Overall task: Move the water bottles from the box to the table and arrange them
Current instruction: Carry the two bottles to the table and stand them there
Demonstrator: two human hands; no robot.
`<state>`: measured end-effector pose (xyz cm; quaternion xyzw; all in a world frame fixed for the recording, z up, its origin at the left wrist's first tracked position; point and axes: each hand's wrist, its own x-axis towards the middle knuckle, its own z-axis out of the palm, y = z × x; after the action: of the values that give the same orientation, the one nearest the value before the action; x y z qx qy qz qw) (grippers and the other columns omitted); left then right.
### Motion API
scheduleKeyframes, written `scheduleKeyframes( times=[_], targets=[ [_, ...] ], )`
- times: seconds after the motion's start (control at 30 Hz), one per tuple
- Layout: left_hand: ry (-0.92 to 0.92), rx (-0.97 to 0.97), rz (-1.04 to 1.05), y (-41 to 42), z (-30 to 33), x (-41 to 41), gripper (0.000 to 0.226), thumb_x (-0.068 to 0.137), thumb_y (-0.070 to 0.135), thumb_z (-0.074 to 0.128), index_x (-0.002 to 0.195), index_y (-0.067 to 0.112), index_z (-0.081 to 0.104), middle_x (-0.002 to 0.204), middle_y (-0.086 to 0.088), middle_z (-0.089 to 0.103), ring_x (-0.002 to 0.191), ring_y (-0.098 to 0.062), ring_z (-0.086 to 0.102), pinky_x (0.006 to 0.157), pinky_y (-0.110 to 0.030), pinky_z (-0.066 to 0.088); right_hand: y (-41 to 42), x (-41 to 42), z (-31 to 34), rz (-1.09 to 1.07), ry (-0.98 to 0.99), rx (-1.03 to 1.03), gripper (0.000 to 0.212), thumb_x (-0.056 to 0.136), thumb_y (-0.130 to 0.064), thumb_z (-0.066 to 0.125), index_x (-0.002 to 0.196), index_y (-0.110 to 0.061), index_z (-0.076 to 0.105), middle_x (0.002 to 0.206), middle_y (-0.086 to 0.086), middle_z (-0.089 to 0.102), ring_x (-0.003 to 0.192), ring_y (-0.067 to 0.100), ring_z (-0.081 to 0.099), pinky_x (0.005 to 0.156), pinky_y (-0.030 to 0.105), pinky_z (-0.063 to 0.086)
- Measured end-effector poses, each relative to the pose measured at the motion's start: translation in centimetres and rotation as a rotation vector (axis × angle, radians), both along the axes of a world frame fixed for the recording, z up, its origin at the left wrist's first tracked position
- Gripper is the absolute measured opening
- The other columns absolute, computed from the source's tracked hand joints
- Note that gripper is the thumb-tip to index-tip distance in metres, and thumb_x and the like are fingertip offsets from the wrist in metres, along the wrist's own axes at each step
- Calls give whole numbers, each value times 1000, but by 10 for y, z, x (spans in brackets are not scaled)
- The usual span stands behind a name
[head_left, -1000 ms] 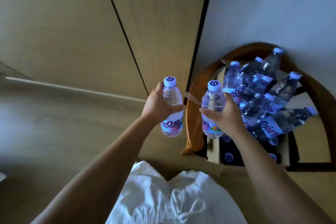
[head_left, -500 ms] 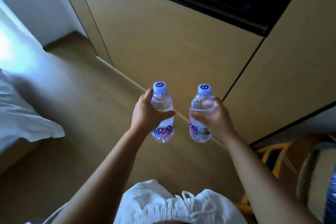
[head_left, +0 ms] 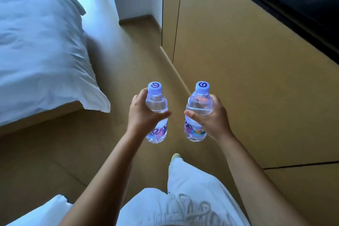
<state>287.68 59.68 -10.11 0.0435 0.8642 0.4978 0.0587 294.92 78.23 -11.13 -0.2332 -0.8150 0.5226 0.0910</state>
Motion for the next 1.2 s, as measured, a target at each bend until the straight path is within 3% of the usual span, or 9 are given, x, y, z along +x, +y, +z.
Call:
scheduleKeyframes(
  times=[0.07, 0.17, 0.3, 0.37, 0.47, 0.57, 0.67, 0.87, 1.2],
  targets=[
    [-8, 25, -24, 1, 1, -9, 61, 54, 26, 86, 107, 24, 56, 102, 1, 61, 99, -21, 59, 87, -39, 51, -2, -12, 1, 29, 26, 1, 56, 61, -32, 86, 106, -19, 56, 92, -8, 67, 84, 8, 65, 74, 25, 50],
    [12, 23, 22, 2, -5, -69, 61, 53, 28, 87, 105, 28, 55, 103, 1, 62, 97, -20, 60, 87, -39, 51, 2, -83, -5, 106, 24, 12, 50, 61, -32, 86, 101, -23, 57, 90, -8, 68, 82, 6, 65, 73, 25, 51],
    [55, -22, 101, 6, 5, -168, 64, 51, 31, 87, 103, 36, 49, 101, 8, 55, 92, -11, 55, 71, -9, 38, 9, -202, 4, 170, 66, -31, 49, 61, -27, 86, 99, -25, 55, 89, -10, 67, 81, 7, 65, 74, 27, 52],
    [61, -58, 125, 6, 12, -208, 64, 50, 32, 86, 104, 36, 52, 99, 7, 56, 88, -10, 54, 66, -4, 33, 12, -250, 9, 192, 84, -22, 51, 61, -26, 86, 99, -24, 53, 88, -11, 66, 80, 6, 64, 74, 26, 51],
    [97, -57, 192, 6, 21, -271, 66, 49, 31, 87, 105, 35, 53, 99, 5, 58, 88, -12, 56, 69, -7, 36, 15, -326, 18, 263, 89, -20, 54, 60, -28, 86, 103, -23, 54, 89, -10, 66, 82, 7, 65, 75, 27, 51],
    [104, -33, 230, 5, 26, -324, 69, 50, 29, 89, 111, 30, 55, 103, 1, 61, 94, -17, 60, 82, -26, 48, 14, -387, 26, 337, 100, -12, 59, 60, -28, 86, 110, -18, 55, 94, -6, 67, 86, 11, 65, 76, 27, 52],
    [82, 0, 269, 3, 27, -375, 72, 50, 31, 89, 115, 25, 57, 105, -3, 64, 95, -21, 62, 89, -39, 50, 11, -442, 28, 381, 112, -8, 64, 60, -29, 87, 114, -16, 56, 97, -3, 68, 87, 13, 66, 77, 27, 53],
    [79, 39, 299, -13, 20, -500, 72, 51, 26, 91, 114, 23, 57, 106, -5, 65, 96, -21, 63, 89, -37, 51, -6, -573, 15, 412, 58, -27, 62, 57, -30, 87, 109, -18, 57, 95, -3, 68, 87, 15, 66, 81, 38, 54],
    [113, 32, 276, -76, 39, -751, 71, 52, 23, 91, 114, 21, 56, 107, -5, 64, 97, -22, 63, 90, -42, 51, -60, -821, 32, 399, 66, -30, 61, 59, -25, 88, 109, -15, 56, 97, 1, 67, 89, 19, 66, 83, 44, 53]
  ],
)
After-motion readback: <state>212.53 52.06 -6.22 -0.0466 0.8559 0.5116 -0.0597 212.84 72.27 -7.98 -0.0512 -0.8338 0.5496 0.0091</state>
